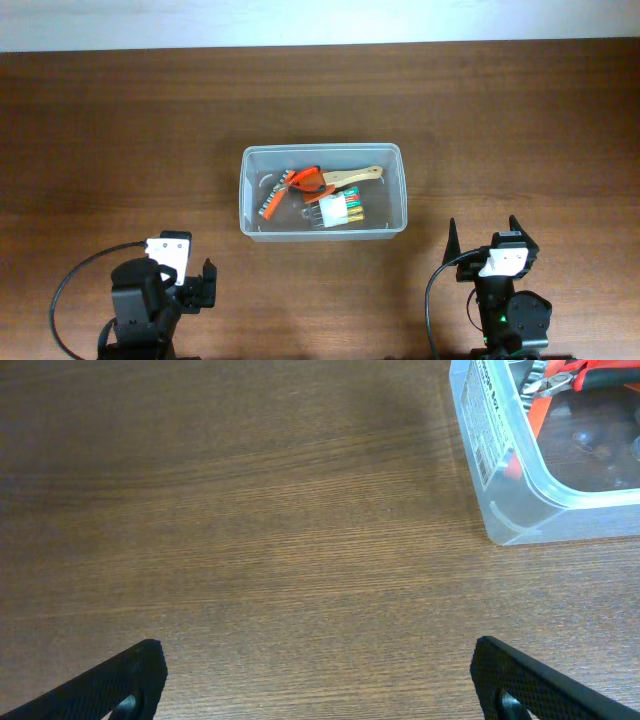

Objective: Pack container

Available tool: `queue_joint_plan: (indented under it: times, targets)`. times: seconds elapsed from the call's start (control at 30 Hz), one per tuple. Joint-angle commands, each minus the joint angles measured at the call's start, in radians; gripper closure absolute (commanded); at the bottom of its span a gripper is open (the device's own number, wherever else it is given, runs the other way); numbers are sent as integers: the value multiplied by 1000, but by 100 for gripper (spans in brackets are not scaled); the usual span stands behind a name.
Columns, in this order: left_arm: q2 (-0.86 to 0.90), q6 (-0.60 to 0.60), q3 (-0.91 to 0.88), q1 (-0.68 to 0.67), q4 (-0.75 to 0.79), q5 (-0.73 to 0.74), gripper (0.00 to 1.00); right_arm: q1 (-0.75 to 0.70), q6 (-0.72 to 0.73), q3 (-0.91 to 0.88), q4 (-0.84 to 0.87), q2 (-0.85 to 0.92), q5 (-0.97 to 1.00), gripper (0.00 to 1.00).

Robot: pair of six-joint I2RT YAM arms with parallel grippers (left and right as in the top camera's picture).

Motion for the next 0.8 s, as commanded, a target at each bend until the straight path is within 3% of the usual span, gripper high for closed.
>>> queue_joint_plan:
  times: [0.0, 0.17, 0.27, 0.4, 0.63, 0.77]
  targets:
    - [-10, -4, -5, -1, 4, -31, 1, 6, 8, -6, -9, -10, -13, 1]
    - [-147, -5, -23, -59, 30, 146, 1, 6, 8, -6, -9, -10, -13, 1]
    - [-273, -5, -79, -123, 121, 192, 1, 6, 8, -6, -9, -10, -12, 1]
    - [-400, -5, -226, -152, 384, 149, 1, 6, 8, -6, -9, -10, -13, 1]
    - [-419, -5, -475, -152, 938, -2, 1, 6, 8, -6, -9, -10, -13, 1]
    - [-425, -14, -497, -152, 903, -35, 1, 6, 8, -6, -9, -10, -13, 1]
